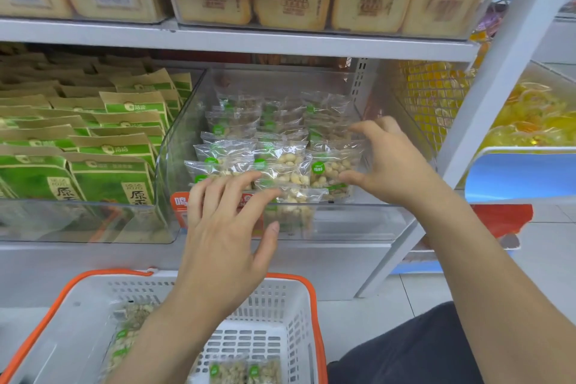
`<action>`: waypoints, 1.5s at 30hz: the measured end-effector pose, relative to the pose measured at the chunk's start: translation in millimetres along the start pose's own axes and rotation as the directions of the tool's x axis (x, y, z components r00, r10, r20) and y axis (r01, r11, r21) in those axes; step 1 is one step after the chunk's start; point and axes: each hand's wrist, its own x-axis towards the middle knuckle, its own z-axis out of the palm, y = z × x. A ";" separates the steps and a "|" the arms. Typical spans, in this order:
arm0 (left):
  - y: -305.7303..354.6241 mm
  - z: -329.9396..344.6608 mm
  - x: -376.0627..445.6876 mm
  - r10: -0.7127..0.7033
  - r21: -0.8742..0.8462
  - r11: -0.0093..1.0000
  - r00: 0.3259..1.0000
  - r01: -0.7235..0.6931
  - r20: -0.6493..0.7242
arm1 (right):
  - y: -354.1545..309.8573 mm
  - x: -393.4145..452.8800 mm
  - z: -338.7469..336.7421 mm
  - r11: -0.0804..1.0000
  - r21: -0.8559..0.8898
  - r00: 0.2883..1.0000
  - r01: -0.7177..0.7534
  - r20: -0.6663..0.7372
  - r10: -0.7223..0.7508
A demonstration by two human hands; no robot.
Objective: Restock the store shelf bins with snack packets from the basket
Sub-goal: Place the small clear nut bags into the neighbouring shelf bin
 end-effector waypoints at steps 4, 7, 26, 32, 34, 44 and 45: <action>7.4 -10.5 0.0 -0.043 -0.183 0.983 0.982 0.010 -0.181 | -11.6 -18.9 -2.6 0.963 0.099 0.881 0.249 -0.436 -0.183; 17.0 -27.8 -12.3 -0.034 -0.283 0.956 0.931 -0.076 -0.364 | -35.4 -42.4 3.7 0.843 0.208 0.755 0.496 -0.582 -0.301; -78.5 103.0 -294.8 -0.392 0.223 0.809 0.218 0.544 0.894 | -60.0 -174.6 305.9 0.920 0.177 0.538 0.350 0.765 -0.352; -99.0 111.8 -298.0 -0.492 0.228 0.763 0.314 0.605 0.812 | -36.4 -223.4 368.1 0.995 -0.095 0.365 -0.018 0.926 0.096; -108.6 113.1 -301.0 -0.530 0.284 0.737 0.265 0.613 0.805 | -33.6 -219.4 375.5 0.993 -0.118 0.294 0.005 0.949 0.111; -122.0 111.7 -298.8 -0.567 0.321 0.745 0.302 0.584 0.766 | -40.4 -204.5 370.4 0.983 -0.145 0.164 -0.114 0.973 0.163; -121.1 110.5 -298.7 -0.559 0.314 0.752 0.307 0.580 0.771 | -40.8 -202.5 367.7 0.976 -0.135 0.184 -0.170 0.969 0.166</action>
